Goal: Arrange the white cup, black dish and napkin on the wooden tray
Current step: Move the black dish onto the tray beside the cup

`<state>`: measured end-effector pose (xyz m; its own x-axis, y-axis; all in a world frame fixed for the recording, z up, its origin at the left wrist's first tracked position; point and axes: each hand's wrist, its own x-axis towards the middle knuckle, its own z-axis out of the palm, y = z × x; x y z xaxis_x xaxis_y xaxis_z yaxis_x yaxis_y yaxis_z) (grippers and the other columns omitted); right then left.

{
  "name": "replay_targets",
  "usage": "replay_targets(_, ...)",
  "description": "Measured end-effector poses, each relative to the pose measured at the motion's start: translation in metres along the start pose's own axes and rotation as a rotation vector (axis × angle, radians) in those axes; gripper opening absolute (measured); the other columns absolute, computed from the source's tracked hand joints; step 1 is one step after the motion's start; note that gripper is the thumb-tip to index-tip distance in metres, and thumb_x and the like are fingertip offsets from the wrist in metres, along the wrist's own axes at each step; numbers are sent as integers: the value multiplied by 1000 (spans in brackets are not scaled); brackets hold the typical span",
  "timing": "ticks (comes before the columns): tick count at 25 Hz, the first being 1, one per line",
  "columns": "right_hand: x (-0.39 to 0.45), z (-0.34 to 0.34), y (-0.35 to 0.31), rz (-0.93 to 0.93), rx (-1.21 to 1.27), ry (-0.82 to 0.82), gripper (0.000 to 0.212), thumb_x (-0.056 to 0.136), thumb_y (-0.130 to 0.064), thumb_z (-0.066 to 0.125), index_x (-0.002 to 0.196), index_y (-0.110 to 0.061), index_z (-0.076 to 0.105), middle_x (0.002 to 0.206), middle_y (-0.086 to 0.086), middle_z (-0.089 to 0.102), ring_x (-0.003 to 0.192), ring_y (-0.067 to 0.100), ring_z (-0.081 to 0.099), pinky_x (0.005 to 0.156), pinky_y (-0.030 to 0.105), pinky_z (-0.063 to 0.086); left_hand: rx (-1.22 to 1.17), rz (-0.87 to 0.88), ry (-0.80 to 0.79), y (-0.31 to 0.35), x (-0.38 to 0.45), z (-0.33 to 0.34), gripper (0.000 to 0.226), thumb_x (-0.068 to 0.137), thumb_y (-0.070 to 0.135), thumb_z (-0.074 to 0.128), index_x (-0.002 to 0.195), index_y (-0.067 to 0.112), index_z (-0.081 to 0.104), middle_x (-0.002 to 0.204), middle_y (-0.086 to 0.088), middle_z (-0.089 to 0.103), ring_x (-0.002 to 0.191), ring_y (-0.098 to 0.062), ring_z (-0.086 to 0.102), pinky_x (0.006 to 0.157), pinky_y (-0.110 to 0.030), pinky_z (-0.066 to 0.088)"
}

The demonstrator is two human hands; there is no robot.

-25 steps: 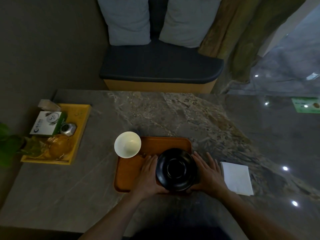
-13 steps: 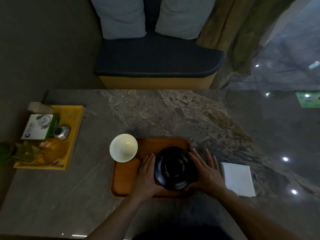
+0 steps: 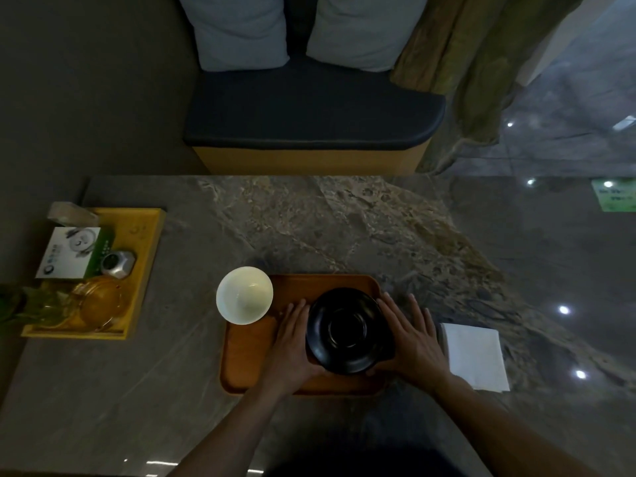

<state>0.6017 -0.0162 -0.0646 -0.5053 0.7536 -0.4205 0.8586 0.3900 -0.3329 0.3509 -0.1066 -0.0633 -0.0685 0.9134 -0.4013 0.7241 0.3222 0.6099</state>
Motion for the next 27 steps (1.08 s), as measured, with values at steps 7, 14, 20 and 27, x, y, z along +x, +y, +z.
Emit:
replay_targets(7,-7,3,-3,59,1,-14,123,54,-93,45,144,-42,-23,154,-19,-26,142,24,-29,116,54,-6,54,-51,-7,5,-4,0,131,65,55,82,153,24,-10,163,4,-13,148,-16,-18,123,-41,1)
replay_targets(14,-31,7,-12,123,-37,-32,107,71,-85,40,148,-35,-14,157,-9,-15,144,24,-17,117,52,1,28,-185,58,14,-27,11,101,82,51,68,154,26,1,164,3,-12,150,-21,-10,123,-47,3)
replay_targets(20,-52,-4,-5,30,-107,-49,79,85,-70,41,151,-34,15,161,0,13,148,27,-4,118,51,6,151,-293,84,25,-50,23,62,90,46,54,146,30,32,161,2,15,148,-24,14,121,-44,13)
replay_targets(27,-75,-27,26,-64,-115,22,49,90,-63,40,125,-31,55,136,-4,54,134,17,36,111,41,29,169,-237,89,60,-68,41,21,89,49,52,104,36,59,108,12,57,108,-13,57,92,-33,41)
